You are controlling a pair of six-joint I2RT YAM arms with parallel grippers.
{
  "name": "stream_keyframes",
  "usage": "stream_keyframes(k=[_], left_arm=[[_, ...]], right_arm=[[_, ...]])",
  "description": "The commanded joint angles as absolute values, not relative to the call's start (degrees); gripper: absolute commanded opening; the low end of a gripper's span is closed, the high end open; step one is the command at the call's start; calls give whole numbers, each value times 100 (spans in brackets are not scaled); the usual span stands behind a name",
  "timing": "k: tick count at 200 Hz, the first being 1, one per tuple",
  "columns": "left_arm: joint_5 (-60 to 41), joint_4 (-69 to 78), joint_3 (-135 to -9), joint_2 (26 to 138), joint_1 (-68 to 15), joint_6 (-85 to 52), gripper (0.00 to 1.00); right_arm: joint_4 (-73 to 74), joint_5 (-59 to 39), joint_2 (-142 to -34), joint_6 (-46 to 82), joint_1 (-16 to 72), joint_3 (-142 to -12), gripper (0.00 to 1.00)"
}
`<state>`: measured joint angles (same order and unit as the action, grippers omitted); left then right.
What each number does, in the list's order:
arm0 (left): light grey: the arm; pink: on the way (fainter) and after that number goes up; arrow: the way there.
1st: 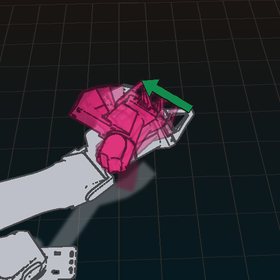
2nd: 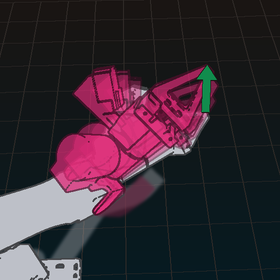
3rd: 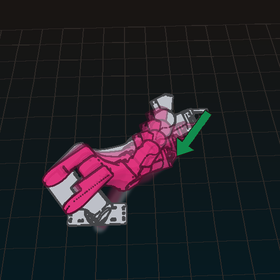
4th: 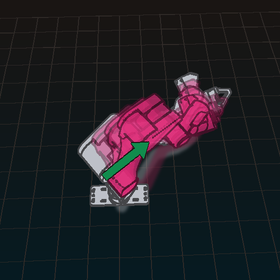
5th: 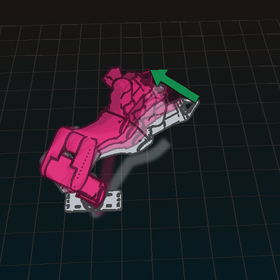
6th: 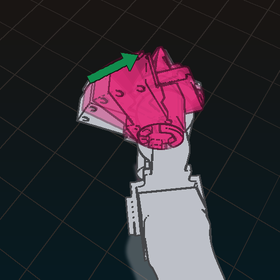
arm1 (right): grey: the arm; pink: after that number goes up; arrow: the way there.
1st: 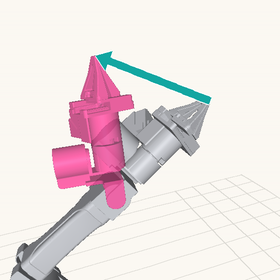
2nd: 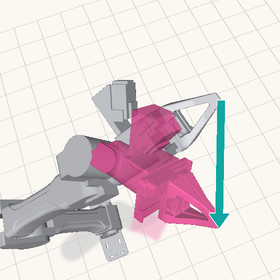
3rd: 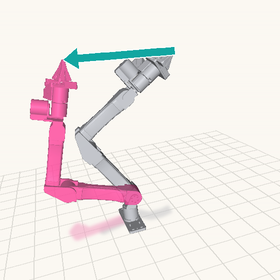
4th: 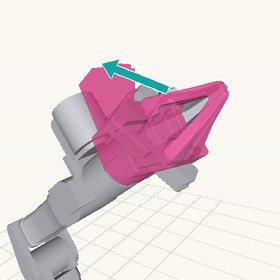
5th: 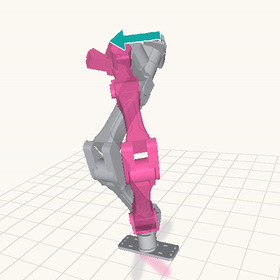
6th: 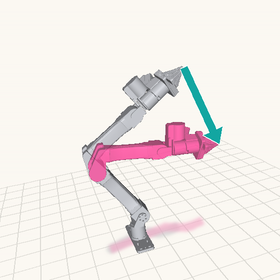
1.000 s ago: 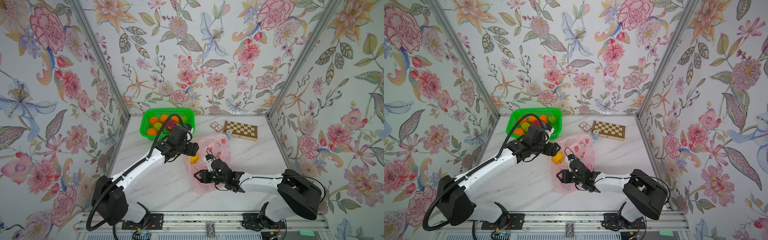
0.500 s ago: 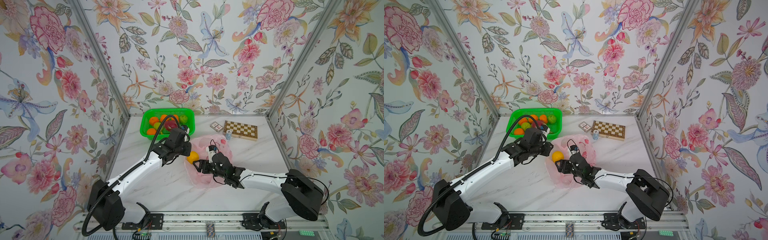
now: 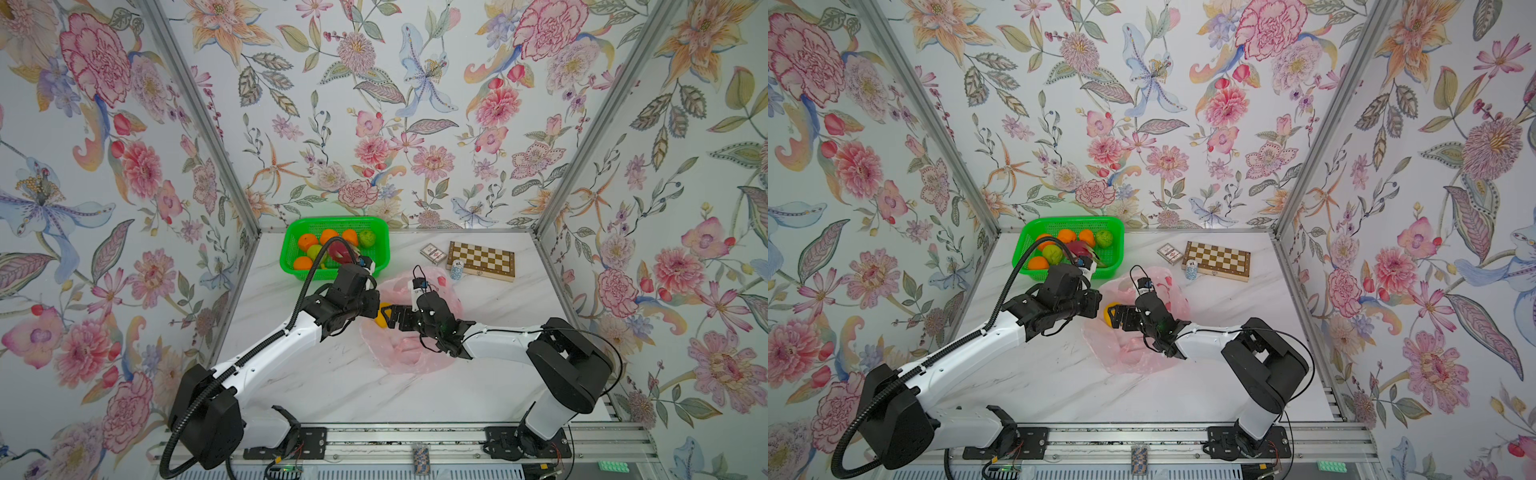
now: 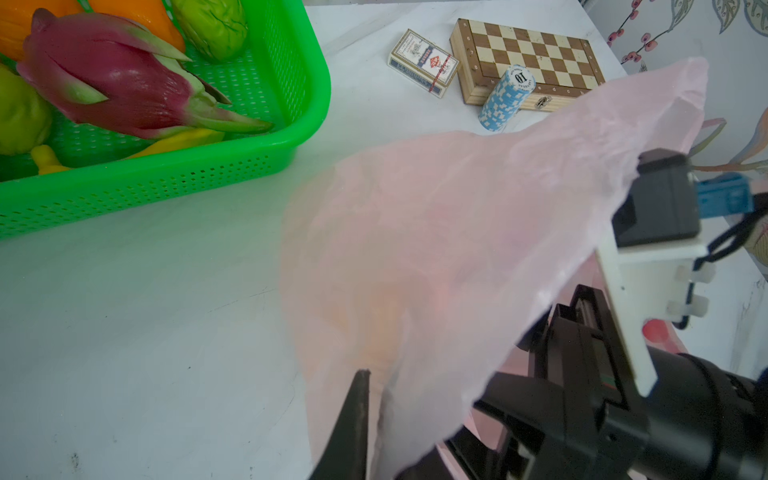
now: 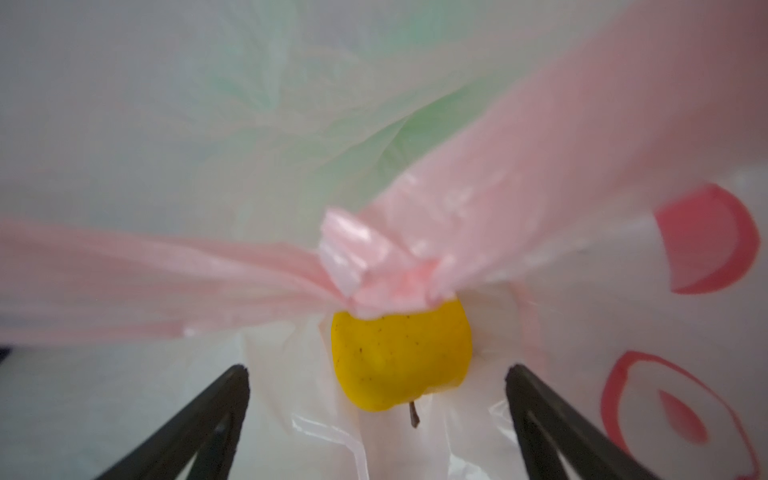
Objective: Untie the knot of the plastic bag and take out the fruit
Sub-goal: 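Hold the bag edge with the left gripper while the right grasps the yellow pear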
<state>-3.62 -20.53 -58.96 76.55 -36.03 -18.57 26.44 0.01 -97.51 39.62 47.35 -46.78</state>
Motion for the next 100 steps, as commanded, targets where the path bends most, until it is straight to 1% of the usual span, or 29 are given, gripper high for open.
stream_keyframes(k=[1, 64, 86, 100], left_arm=[[-202, -1852, -5779, 7532, -3612, -1914, 13], [-379, -1592, -5586, 7568, -3499, -2074, 11], [-384, -1576, -5540, 7545, -3454, -2091, 11], [-394, -1589, -5512, 7523, -3410, -2093, 11]], right_arm=[[2777, -153, -9966, 3874, 4695, -4916, 99], [2785, -253, -10754, 3994, 4684, -5347, 99], [2785, -229, -10961, 3999, 4671, -5444, 94], [2793, -229, -11029, 3983, 4676, -5463, 88]])
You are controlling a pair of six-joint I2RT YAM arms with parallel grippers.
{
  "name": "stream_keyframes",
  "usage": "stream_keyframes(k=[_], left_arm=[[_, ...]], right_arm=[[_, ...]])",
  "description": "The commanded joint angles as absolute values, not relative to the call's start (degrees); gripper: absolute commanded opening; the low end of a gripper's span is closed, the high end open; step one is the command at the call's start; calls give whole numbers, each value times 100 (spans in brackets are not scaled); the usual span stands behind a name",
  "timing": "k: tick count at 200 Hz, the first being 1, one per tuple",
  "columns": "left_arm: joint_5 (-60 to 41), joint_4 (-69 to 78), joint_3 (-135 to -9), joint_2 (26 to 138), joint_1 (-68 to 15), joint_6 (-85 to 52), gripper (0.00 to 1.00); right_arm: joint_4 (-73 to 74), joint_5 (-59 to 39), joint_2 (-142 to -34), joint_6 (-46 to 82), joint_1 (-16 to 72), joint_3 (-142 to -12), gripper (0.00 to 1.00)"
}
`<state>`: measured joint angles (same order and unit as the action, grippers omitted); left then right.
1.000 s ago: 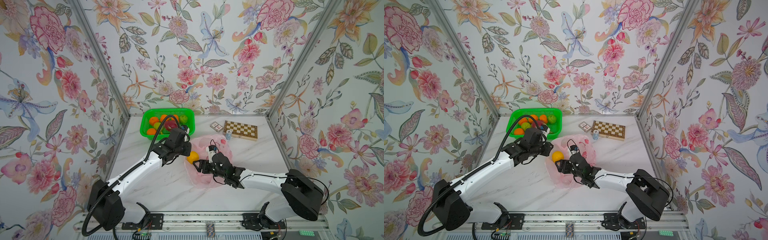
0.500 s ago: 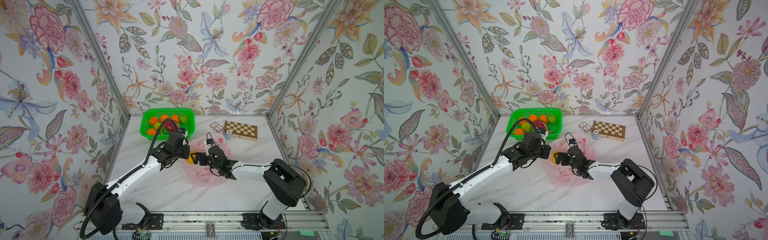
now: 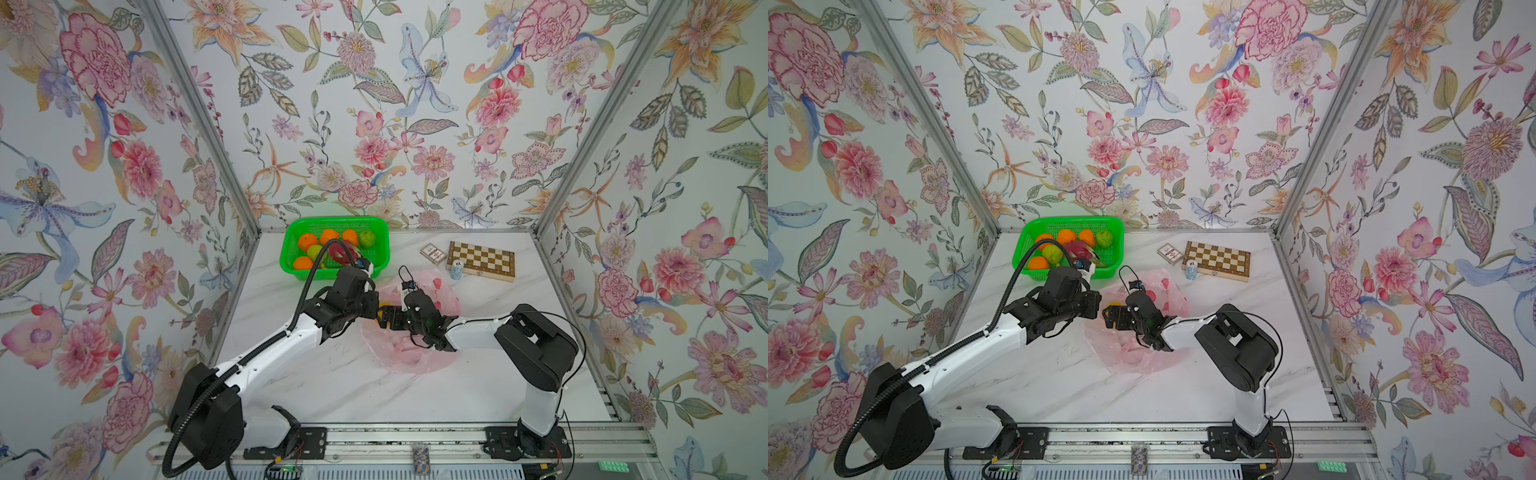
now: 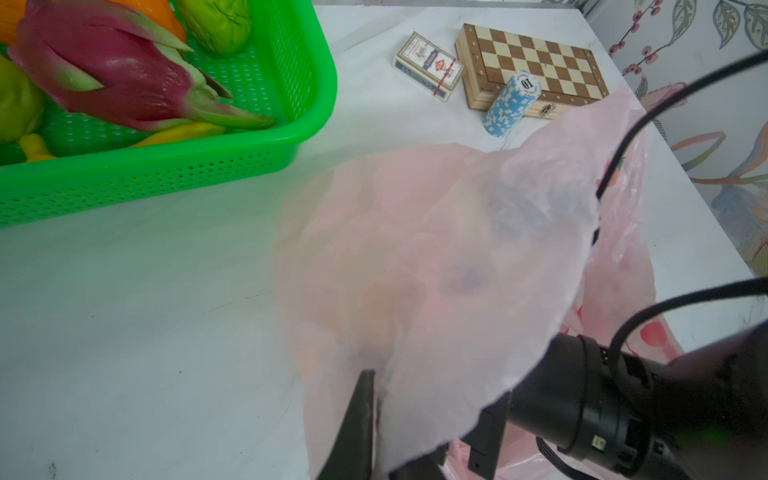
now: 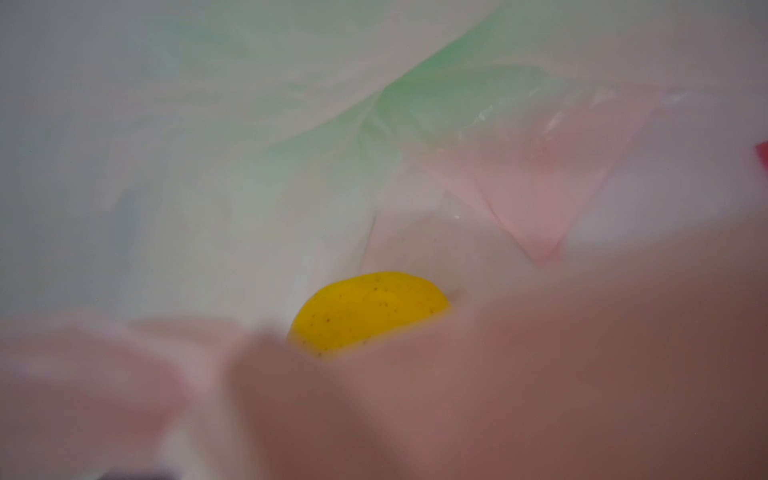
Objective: Untie the knot of the plastic bag and take out the fruit
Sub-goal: 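Hold the bag edge with the left gripper while the right grasps the yellow pear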
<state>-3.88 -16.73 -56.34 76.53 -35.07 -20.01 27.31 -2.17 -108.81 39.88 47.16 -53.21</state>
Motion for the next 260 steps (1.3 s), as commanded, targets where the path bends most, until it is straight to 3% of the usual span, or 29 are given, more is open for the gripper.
stream_keyframes(k=[1, 35, 76, 187, 260], left_arm=[[-399, -1590, -5507, 7519, -3406, -2092, 11], [-438, -1543, -5441, 7456, -3318, -2146, 11], [-459, -1495, -5432, 7444, -3228, -2184, 11], [-543, -1441, -5546, 7642, -3154, -2241, 12], [-493, -1180, -5711, 7866, -3079, -2239, 12]], right_arm=[[2794, -229, -11034, 3987, 4667, -5460, 88], [2744, -264, -11049, 4016, 4628, -5458, 65], [2772, -314, -10769, 4003, 4623, -5339, 49], [2856, -166, -9320, 4069, 4799, -4073, 44], [3090, -833, -8609, 3933, 4953, -3560, 44]])
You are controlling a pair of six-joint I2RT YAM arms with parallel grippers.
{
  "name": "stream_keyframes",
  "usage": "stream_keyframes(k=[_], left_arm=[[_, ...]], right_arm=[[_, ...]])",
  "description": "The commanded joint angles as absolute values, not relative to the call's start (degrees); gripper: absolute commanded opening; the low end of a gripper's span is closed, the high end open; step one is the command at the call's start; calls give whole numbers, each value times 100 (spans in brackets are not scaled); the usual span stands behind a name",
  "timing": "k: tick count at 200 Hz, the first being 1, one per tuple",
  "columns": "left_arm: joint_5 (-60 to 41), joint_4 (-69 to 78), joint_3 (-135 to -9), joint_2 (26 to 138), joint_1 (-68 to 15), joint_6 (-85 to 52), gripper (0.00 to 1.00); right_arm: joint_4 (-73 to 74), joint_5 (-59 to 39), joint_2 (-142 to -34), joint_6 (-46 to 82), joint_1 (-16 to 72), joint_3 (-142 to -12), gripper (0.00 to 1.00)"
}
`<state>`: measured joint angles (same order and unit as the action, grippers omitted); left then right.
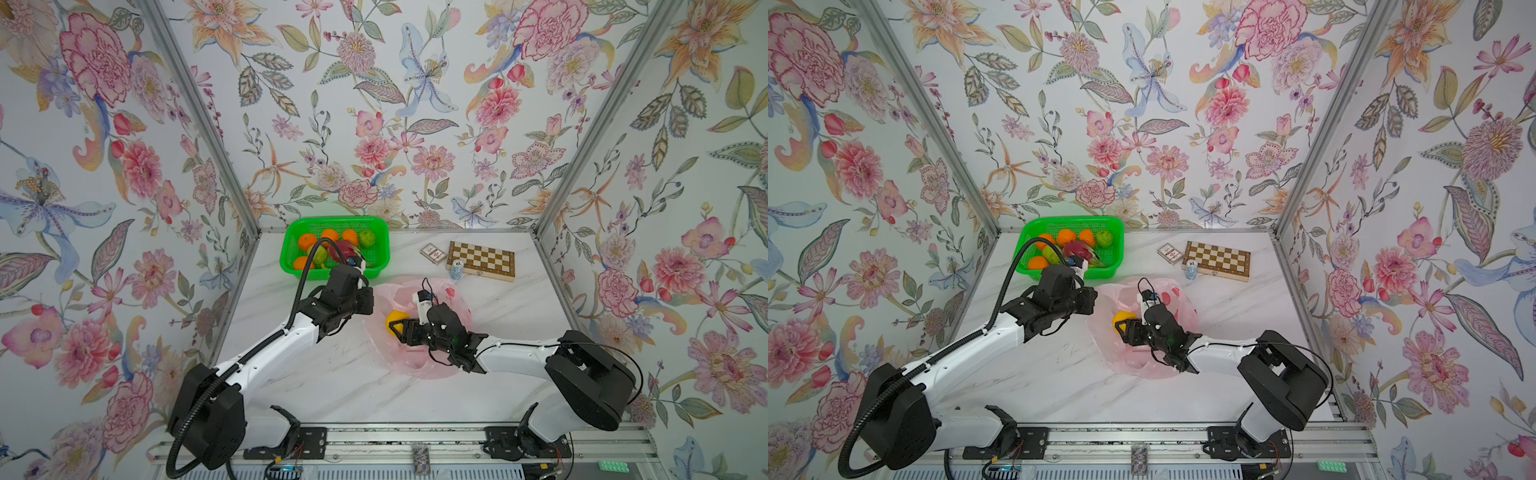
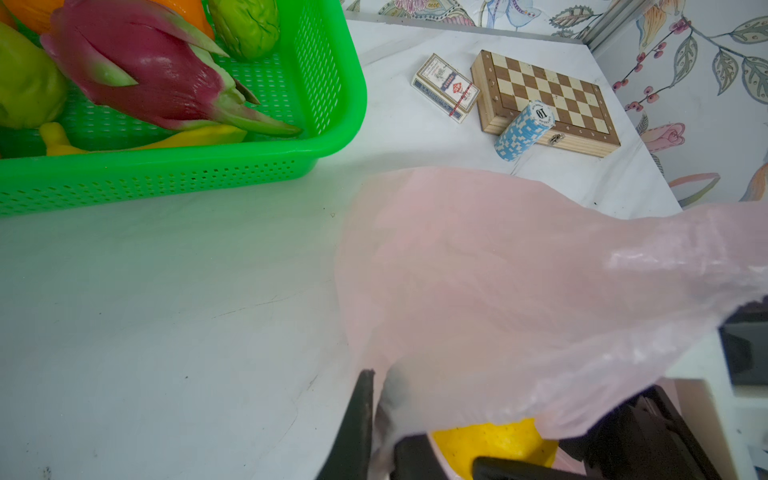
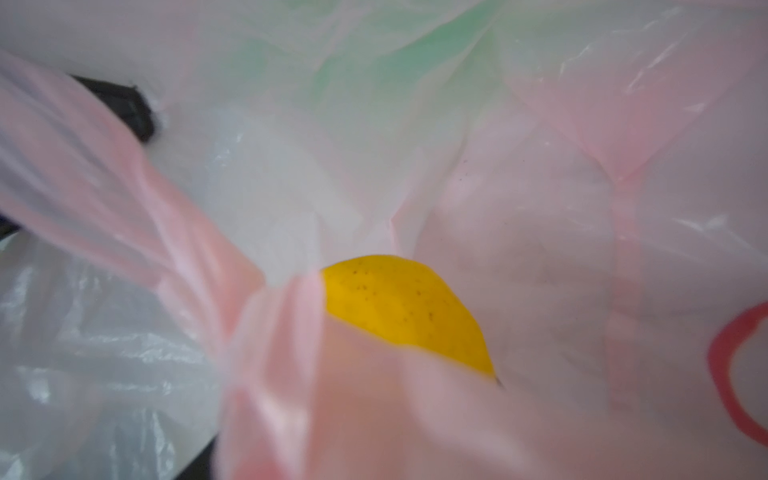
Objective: Untie the knot of the plastic bag and take out the fruit
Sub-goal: 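Hold the bag edge with the left gripper while the right grasps the yellow pear, then lift the yellow pear out with the right gripper and pass it to the left gripper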
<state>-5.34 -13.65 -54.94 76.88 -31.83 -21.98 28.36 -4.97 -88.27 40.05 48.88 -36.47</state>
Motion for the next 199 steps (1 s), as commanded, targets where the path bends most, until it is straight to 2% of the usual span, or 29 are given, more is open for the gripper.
stream_keyframes(k=[1, 49, 105, 115, 134, 147, 199], left_arm=[[-493, -1175, -5716, 7875, -3073, -2240, 12], [-470, -1096, -6052, 8198, -3032, -2242, 14], [-414, -1172, -6206, 8248, -2955, -2186, 17], [-399, -1193, -6188, 8178, -2936, -2188, 22], [-382, -1244, -6161, 8013, -2922, -2228, 43], [-412, -1260, -6161, 7879, -2918, -2258, 53], [-898, -1067, -6236, 7283, -2920, -2558, 78]], right_arm=[[3096, -847, -8598, 3927, 4951, -3560, 44], [3231, -1131, -8135, 3677, 5135, -3423, 43], [3305, -879, -7692, 3586, 5159, -3411, 43], [3307, -813, -7552, 3590, 5156, -3381, 43], [3208, -604, -7220, 3599, 5147, -3350, 43], [3100, -444, -6979, 3580, 5120, -3354, 43], [2613, -618, -6453, 3831, 4635, -3705, 42]])
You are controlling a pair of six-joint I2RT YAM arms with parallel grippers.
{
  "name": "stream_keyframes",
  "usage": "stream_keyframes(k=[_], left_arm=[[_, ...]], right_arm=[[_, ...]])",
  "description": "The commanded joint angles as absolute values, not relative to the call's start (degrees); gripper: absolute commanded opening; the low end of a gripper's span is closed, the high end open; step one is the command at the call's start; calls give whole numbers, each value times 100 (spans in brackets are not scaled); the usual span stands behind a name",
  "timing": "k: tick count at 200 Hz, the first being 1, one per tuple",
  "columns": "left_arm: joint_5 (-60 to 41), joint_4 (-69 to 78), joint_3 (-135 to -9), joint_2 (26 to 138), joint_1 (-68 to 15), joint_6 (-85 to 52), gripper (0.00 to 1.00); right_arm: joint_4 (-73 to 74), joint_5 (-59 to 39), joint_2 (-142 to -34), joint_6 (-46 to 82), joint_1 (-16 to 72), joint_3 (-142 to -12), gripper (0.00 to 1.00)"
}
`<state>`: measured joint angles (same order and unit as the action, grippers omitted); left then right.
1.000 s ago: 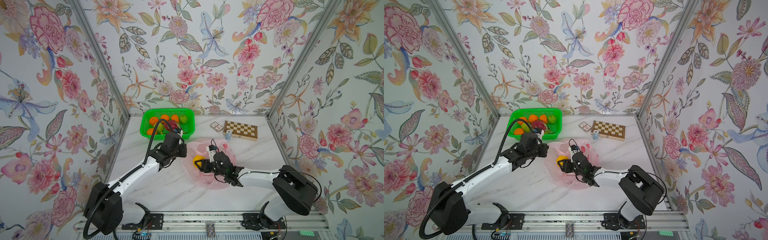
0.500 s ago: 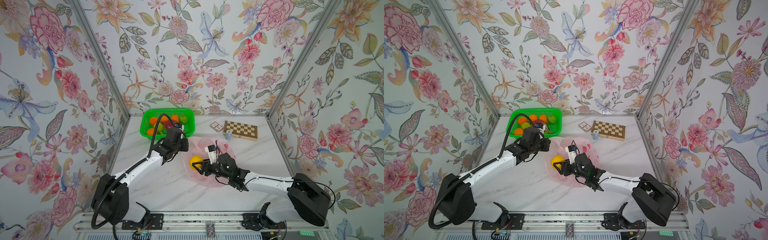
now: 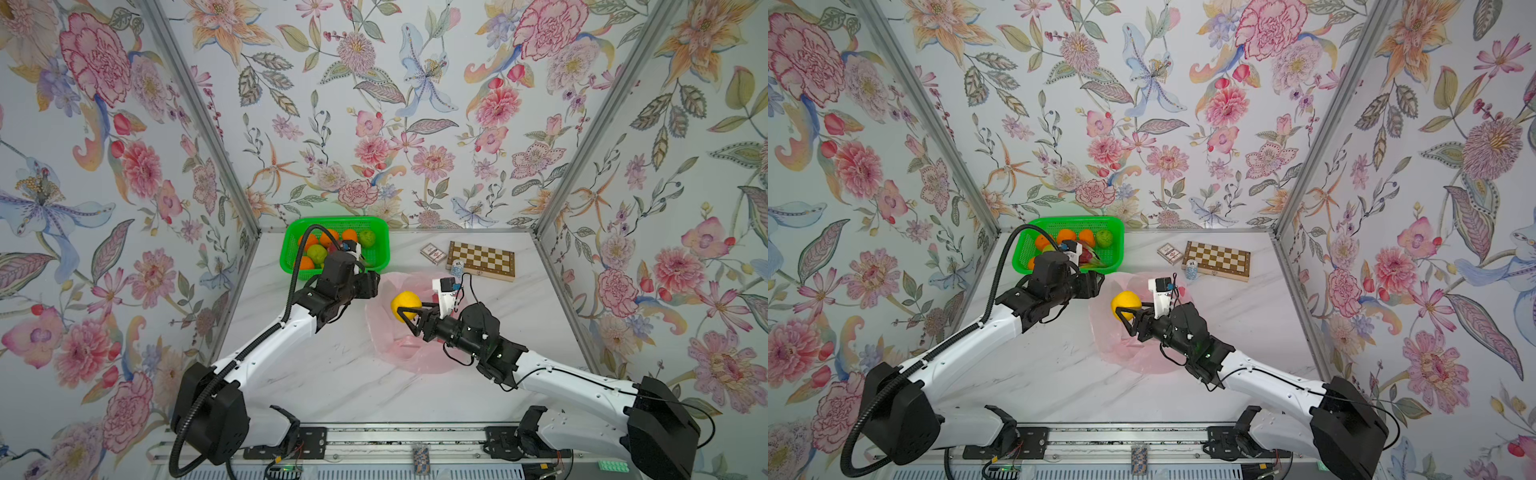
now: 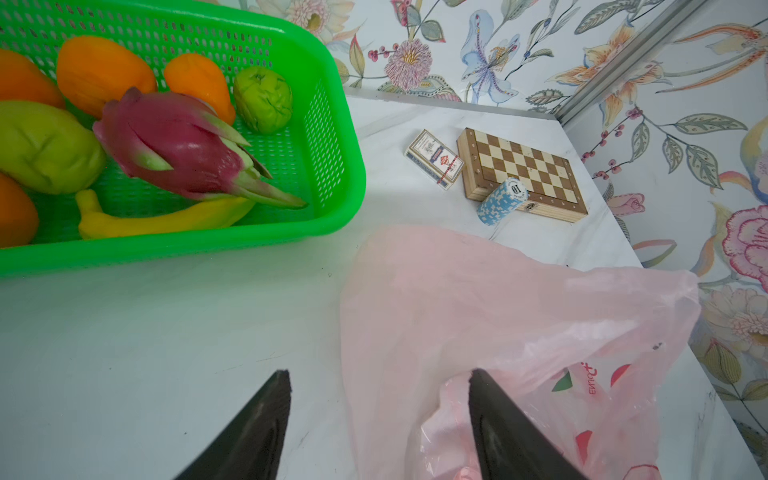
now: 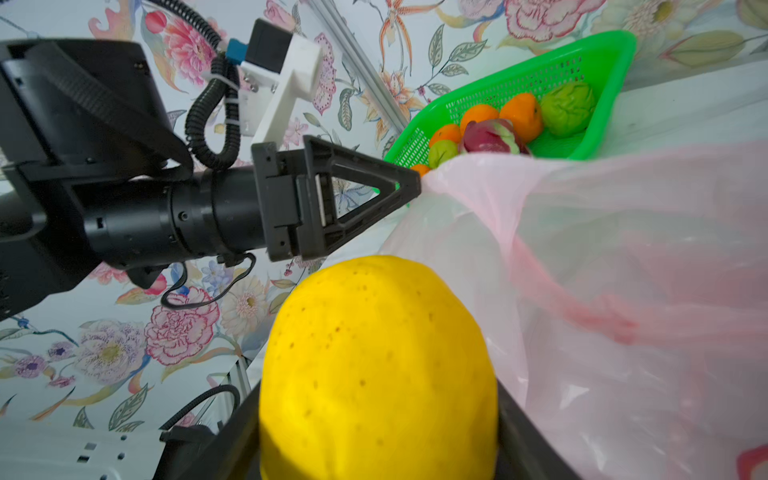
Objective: Untie the knot of the plastic bag and take out the fruit
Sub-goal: 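Lift the yellow pear out with the right gripper and pass it to the left gripper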
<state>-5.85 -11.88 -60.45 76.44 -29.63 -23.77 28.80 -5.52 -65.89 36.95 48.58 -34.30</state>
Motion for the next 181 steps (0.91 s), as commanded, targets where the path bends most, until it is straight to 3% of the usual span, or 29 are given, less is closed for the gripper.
stream_keyframes(k=[1, 47, 78, 113, 148, 181], left_arm=[[-924, -1052, -6234, 7271, -2923, -2562, 78], [-2507, 814, -5363, 6635, -2984, -1182, 94], [-3286, 1441, -4850, 6384, -3158, 401, 99], [-3498, 1198, -4843, 6406, -3526, 1859, 99], [-3340, 1471, -4828, 6500, -3699, 2230, 98], [-3331, 1485, -4895, 6635, -3754, 2336, 86]], right_arm=[[2607, -626, -6452, 3849, 4620, -3716, 42], [2367, -1486, -6485, 4666, 3987, -4157, 41], [2103, -2029, -6662, 4916, 3837, -4499, 40], [2063, -2542, -6910, 5139, 3828, -4776, 41], [2074, -2716, -7019, 5195, 3924, -4860, 41], [2122, -2716, -7014, 5251, 4009, -4853, 41]])
